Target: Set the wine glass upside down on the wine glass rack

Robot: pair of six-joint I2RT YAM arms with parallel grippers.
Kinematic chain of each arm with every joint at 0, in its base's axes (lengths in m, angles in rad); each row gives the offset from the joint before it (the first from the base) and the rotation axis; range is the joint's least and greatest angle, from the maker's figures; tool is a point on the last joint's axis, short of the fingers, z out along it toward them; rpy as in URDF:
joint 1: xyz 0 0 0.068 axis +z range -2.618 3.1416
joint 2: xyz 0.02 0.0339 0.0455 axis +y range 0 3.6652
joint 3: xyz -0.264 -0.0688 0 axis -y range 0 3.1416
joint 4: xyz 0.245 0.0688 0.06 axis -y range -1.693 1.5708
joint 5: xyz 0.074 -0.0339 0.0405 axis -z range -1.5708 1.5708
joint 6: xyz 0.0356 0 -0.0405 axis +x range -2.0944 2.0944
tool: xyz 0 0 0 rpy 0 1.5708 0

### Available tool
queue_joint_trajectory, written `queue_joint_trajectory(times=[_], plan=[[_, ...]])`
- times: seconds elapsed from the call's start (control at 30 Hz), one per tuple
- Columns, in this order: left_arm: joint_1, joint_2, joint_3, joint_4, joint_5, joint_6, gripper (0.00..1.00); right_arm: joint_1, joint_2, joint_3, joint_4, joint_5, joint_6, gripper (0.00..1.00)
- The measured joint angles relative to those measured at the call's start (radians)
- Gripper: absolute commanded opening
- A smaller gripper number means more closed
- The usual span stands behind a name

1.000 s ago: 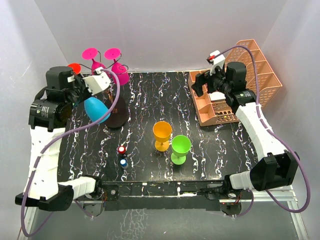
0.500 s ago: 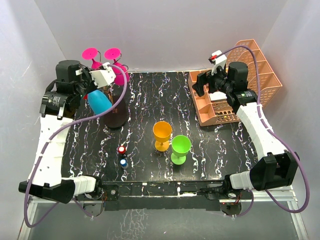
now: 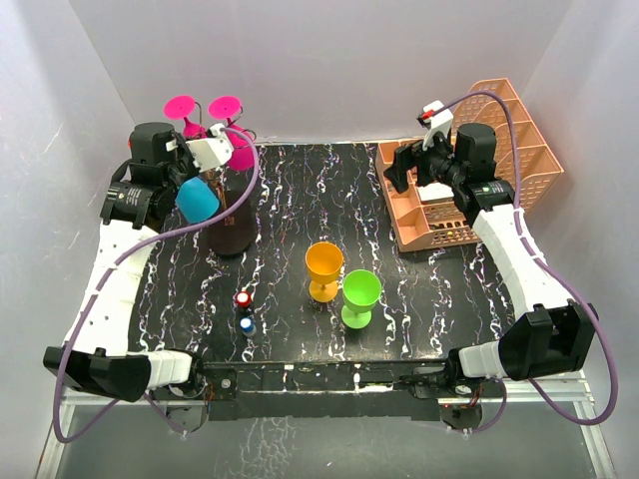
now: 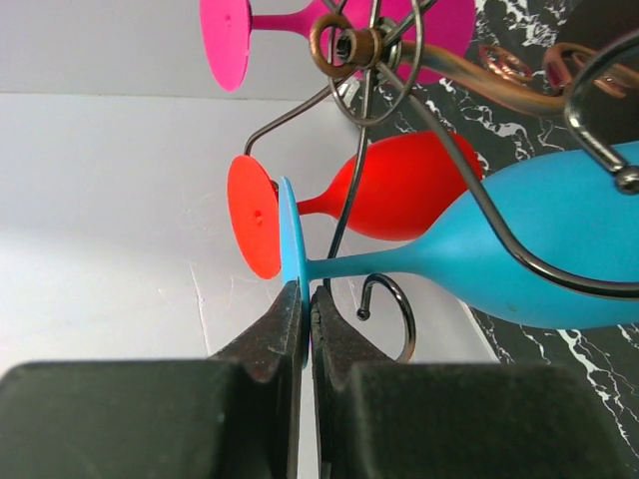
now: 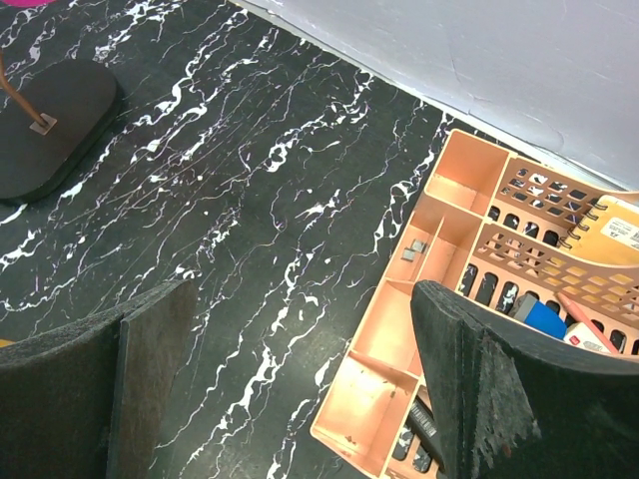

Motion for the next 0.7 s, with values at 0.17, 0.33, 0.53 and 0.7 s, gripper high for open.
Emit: queue_joint_trajectory(times=[0.17,0.33,0.53,0.7], plan=[[0.0,0.001,-0.006,0.028,-0.04,-0.003,0.0,0.0,0.0,0.0,0.0,-0.011,0.0,0.99],[0.0,0.001,-0.006,0.031,-0.068,-0.003,0.0,0.0,0.0,0.0,0.0,-0.014,-0.001,0.99],[0.0,0.001,-0.006,0.027,-0.104,-0.003,0.0,0.0,0.0,0.0,0.0,-0.018,-0.001,0.99],[0.0,0.001,-0.006,0.018,-0.117,-0.003,0.0,0.0,0.0,0.0,0.0,-0.021,-0.001,0.99]])
